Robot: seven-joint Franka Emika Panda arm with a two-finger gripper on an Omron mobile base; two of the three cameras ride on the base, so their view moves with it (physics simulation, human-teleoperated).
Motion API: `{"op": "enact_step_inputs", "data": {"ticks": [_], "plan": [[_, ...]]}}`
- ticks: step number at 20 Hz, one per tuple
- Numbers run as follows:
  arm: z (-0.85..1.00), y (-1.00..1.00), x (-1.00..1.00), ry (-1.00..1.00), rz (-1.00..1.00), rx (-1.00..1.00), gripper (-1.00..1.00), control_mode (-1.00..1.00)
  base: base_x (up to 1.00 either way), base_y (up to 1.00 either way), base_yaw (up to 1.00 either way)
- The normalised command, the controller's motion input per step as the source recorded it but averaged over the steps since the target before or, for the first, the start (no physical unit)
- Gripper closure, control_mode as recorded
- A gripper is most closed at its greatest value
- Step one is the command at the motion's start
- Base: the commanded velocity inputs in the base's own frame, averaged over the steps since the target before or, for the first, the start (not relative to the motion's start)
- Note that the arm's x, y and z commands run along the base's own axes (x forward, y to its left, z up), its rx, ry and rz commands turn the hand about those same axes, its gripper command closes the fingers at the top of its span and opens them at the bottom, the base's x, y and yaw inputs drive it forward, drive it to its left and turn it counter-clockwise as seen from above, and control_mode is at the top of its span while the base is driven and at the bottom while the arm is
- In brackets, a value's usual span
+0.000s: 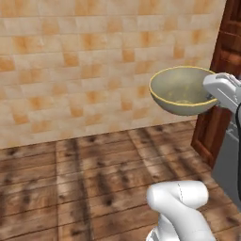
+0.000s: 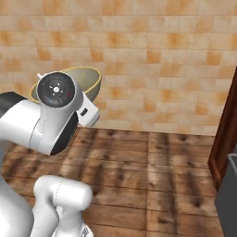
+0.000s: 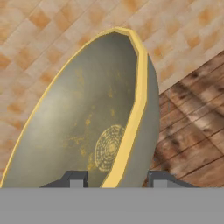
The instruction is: Take the smaller bowl and place it next to the appetizer plate on the dining counter , and place the larger bowl next to the plate with cooked food.
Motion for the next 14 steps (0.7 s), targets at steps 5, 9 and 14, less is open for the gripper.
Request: {"op": "enact_step_inputs", "data": {"ticks": [5,9,14], "plan": [[0.00,0.00,0.00,0.00,0.00,0.00,1.00,1.00,0.76,0.35,0.49],[0.00,0.00,0.00,0.00,0.00,0.00,1.00,1.00,0.80,0.38,0.51],[0.00,0.00,0.00,0.00,0.00,0.00,1.00,1.00,0.88,0.43,0.54]]}}
